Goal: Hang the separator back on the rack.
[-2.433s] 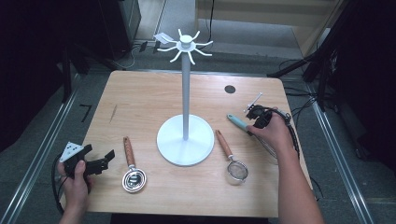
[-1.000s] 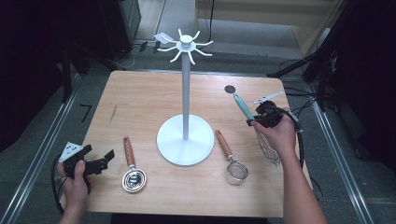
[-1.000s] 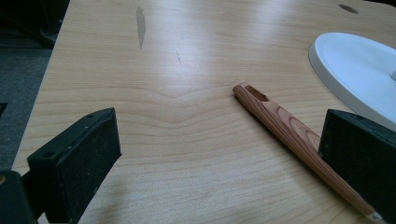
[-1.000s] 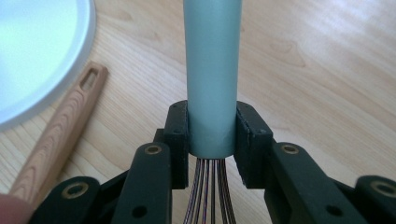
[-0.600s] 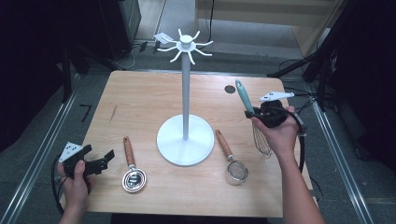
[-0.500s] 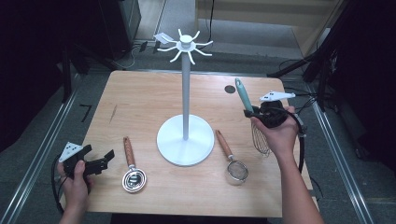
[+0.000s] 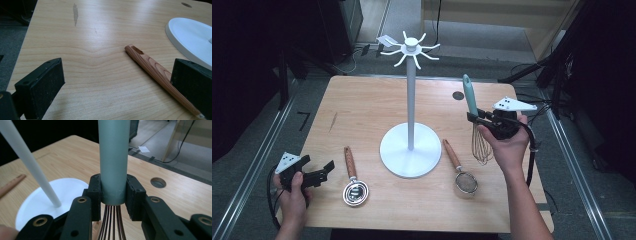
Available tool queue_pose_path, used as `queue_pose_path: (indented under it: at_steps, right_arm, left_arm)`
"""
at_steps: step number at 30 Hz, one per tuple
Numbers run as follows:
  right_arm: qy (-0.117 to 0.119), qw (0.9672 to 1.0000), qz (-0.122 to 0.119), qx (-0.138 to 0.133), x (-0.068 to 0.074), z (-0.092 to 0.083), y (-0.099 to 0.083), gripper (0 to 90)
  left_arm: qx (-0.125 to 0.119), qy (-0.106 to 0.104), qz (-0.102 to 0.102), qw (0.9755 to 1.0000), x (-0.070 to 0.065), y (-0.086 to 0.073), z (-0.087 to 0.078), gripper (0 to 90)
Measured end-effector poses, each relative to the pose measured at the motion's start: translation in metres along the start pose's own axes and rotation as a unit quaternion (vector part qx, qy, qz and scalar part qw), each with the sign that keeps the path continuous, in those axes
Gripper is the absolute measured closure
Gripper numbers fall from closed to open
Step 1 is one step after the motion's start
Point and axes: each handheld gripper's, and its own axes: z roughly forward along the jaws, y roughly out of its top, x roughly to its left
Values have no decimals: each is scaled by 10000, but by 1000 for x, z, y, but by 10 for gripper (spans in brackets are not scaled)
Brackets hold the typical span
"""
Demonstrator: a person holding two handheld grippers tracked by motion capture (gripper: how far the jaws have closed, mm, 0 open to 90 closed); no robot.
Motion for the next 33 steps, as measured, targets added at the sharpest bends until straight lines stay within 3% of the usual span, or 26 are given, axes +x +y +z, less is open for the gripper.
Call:
queue_pose_path:
  at_steps: [7,12,33]
  right_arm:
    - [-44,9992,-87,-379,14,-5,4,710]
    - [97,9981,-29,-605,20,-6,4,710]
    - [417,9930,-264,-1074,61,-11,14,709]
  left_arm:
    - [-3,2,-5,10000,0,0,0,0]
    - [-3,-5,0,10000,0,0,0,0]
    - [-2,5,6,10000,0,0,0,0]
